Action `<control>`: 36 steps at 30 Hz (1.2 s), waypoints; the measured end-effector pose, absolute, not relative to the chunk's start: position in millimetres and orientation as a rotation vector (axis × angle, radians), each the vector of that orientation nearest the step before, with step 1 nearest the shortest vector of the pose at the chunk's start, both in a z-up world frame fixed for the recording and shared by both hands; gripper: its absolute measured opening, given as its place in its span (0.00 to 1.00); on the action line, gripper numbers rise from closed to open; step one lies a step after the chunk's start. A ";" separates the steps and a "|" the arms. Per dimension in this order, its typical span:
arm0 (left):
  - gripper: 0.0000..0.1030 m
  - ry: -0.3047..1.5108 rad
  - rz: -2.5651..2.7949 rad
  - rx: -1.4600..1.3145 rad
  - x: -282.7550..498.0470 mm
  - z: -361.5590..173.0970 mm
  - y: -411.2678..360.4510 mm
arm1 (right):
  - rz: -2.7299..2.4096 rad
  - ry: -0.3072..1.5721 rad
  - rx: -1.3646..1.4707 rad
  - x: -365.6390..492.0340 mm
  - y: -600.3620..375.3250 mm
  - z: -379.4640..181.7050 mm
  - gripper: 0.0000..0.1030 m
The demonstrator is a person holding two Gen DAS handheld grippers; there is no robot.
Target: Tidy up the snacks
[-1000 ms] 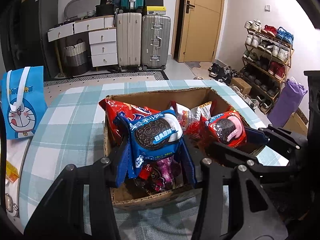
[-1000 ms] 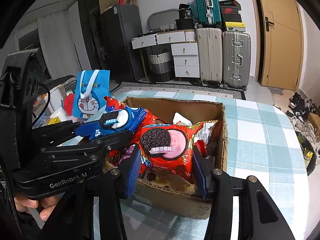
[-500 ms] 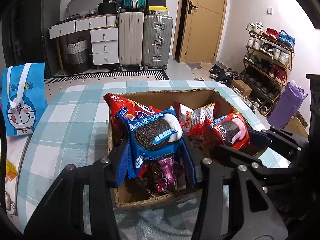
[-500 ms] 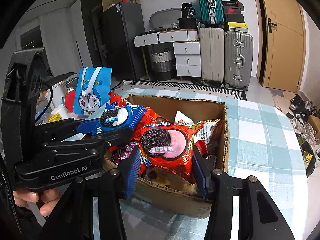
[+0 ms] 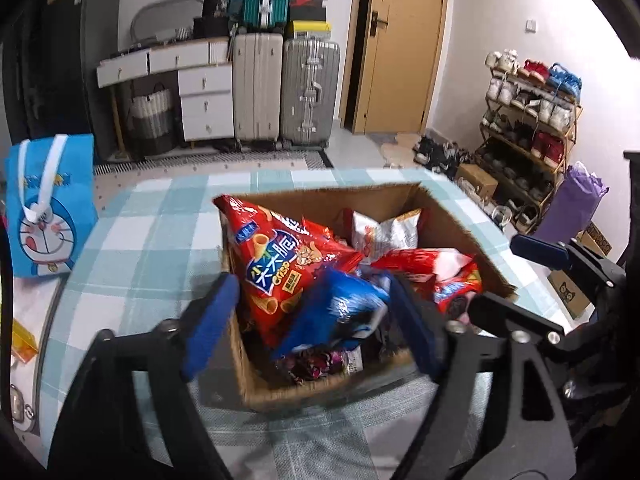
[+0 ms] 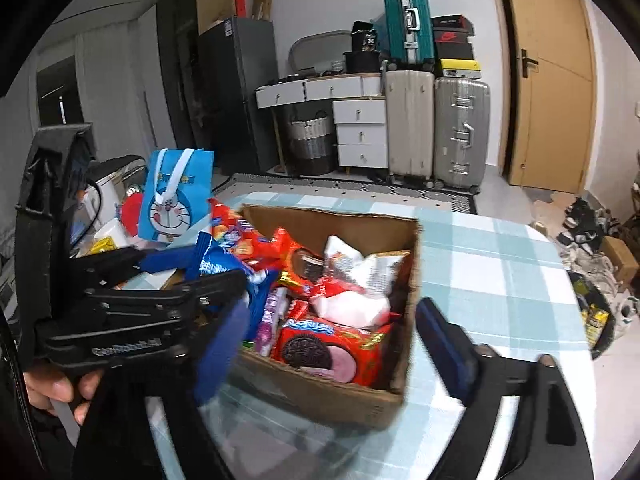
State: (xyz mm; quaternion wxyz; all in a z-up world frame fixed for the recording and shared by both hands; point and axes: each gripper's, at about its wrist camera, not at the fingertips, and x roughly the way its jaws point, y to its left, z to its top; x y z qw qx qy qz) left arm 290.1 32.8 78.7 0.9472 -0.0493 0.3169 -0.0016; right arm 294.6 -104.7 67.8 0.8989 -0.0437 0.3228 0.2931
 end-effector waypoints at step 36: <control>1.00 0.435 0.067 -0.106 163.6 29.0 48.6 | 0.644 0.486 -0.047 211.3 -147.7 44.5 0.99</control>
